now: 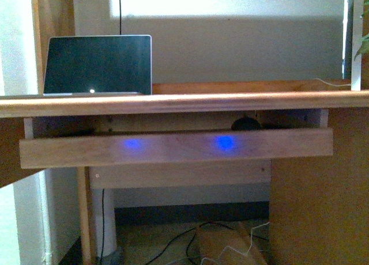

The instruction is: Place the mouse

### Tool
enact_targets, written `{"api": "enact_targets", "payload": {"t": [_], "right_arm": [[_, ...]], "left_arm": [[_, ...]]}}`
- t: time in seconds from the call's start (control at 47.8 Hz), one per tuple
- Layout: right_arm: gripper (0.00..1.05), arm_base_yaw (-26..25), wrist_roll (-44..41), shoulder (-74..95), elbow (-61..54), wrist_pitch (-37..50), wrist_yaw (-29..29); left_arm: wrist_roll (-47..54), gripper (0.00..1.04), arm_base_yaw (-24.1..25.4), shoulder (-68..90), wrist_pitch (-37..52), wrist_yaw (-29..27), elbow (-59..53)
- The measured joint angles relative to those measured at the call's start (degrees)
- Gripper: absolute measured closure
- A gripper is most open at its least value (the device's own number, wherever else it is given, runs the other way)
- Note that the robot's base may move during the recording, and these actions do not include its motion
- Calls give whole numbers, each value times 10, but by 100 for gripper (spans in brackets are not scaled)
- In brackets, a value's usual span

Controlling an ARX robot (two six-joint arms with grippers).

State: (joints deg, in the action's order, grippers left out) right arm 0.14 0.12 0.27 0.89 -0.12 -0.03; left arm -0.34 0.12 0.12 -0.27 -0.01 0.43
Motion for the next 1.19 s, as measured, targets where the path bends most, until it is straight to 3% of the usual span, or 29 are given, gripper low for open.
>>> {"api": "enact_targets", "payload": {"t": [0.837,0.984,1.193], "right_arm": [[7,0,0,0,0,0,0],[7,0,0,0,0,0,0],[7,0,0,0,0,0,0]], "left_arm": [[-2,8,0,0,-1,3,0],[-125,8,27,84,-70,103,28],[-119,8,134,302,45,247,71]]}}
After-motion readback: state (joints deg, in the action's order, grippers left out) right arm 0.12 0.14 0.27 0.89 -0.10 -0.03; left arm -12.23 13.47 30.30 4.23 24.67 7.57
